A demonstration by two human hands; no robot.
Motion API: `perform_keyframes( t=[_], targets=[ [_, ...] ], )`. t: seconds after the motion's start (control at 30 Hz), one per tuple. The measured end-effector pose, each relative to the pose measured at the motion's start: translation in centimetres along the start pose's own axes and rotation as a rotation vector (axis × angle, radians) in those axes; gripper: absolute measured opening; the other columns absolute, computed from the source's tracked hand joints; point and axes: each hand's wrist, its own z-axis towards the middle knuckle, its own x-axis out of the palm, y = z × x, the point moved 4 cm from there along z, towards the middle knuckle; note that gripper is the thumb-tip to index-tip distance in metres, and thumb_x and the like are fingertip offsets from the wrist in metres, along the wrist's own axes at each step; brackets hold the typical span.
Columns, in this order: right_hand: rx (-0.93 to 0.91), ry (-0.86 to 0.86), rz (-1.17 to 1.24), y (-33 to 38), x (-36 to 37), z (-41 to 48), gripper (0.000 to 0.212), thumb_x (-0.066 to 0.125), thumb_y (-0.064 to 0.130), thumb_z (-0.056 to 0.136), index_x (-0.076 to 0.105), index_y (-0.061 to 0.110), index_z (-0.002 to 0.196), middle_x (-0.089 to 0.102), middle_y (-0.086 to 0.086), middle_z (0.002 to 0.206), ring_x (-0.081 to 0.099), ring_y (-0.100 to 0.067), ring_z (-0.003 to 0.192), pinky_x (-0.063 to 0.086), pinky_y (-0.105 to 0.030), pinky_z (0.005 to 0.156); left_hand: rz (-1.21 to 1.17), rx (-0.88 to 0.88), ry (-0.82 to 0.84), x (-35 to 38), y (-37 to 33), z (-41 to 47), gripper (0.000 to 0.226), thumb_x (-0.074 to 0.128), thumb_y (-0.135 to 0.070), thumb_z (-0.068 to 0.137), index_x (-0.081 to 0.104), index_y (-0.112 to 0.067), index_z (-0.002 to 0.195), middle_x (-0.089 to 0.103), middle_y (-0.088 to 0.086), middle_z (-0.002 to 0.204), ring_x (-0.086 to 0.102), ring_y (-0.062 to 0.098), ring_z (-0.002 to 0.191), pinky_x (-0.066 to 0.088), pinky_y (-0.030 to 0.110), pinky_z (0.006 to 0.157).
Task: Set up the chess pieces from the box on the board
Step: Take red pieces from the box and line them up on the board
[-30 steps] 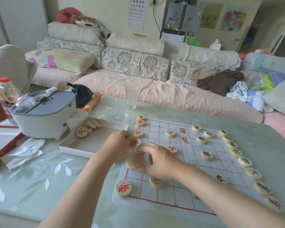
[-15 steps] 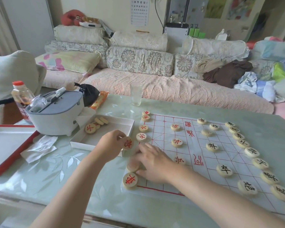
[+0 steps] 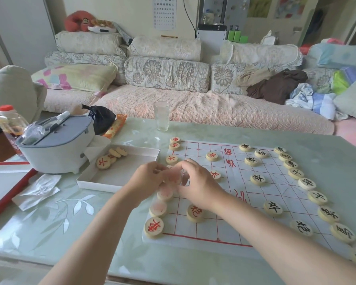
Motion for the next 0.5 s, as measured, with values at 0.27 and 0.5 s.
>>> perform_keyframes(
  t=[0.27, 0.5],
  targets=[
    [0.139, -0.029, -0.118, -3.4, -0.4, 0.1, 0.023, 0.077, 0.041, 0.081, 0.059, 0.03, 0.093, 0.06, 0.013, 0.103, 0.047, 0.007, 0.07, 0.031, -0.01, 0.063, 0.701, 0.297, 0.044, 1.0, 1.6, 0.2, 0.024, 0.064, -0.034, 0.088, 0.065, -0.035, 0.112, 0.058, -0.009, 0.114, 0.047, 0.015, 0.106, 0.042, 0.03, 0.092],
    [0.2, -0.005, -0.148, -4.3, 0.4, -0.2, 0.021, 0.073, 0.043, 0.083, 0.058, 0.034, 0.095, 0.06, 0.016, 0.107, 0.048, 0.003, 0.075, 0.038, -0.023, 0.07, 0.836, 0.339, 0.043, 1.0, 1.7, 0.3, 0.021, 0.063, -0.045, 0.087, 0.066, -0.038, 0.107, 0.064, -0.015, 0.113, 0.048, 0.012, 0.107, 0.035, 0.029, 0.09]
  ],
)
